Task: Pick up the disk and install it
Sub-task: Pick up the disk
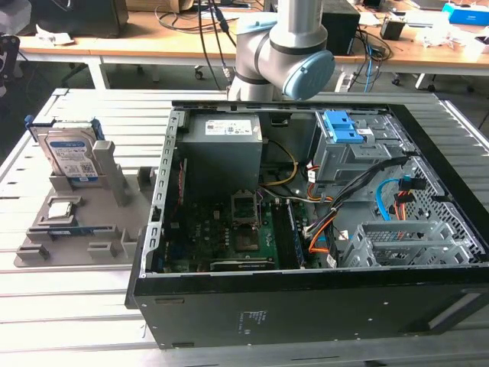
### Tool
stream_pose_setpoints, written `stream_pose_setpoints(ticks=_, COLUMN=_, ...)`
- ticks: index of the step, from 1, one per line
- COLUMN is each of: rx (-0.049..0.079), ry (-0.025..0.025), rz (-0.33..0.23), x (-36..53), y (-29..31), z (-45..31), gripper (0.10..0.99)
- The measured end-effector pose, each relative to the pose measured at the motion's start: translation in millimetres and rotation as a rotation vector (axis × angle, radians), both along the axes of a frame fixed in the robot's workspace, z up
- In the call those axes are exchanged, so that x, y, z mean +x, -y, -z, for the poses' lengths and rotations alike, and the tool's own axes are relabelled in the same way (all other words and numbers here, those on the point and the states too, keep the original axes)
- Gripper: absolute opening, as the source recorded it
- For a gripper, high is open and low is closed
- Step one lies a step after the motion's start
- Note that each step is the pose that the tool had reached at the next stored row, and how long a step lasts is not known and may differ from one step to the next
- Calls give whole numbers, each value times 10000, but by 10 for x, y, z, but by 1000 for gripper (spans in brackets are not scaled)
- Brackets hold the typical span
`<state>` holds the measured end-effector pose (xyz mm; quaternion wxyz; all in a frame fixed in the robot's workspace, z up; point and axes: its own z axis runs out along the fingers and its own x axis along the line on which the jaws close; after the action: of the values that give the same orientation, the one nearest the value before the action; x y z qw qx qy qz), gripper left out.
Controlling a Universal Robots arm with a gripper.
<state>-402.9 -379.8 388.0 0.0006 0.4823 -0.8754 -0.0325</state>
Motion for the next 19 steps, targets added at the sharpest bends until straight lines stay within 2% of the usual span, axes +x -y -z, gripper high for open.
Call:
stream_pose_setpoints(ticks=5, rx=0, ry=0, rz=-1078, x=0, y=0, z=0, gripper=106)
stream_pose_setpoints(ticks=9, rx=0, ry=0, rz=-2500, x=0, y=0, z=0, gripper=106)
stream_pose_setpoints(ticks=11, rx=0, ry=0, rz=-2911, x=0, y=0, z=0, gripper=106)
stream_pose_setpoints(ticks=14, rx=0, ry=0, rz=-3926, x=0, y=0, z=0, gripper=106)
stream_pose_setpoints(ticks=19, rx=0, ry=0, rz=-5202, x=0, y=0, z=0, gripper=106)
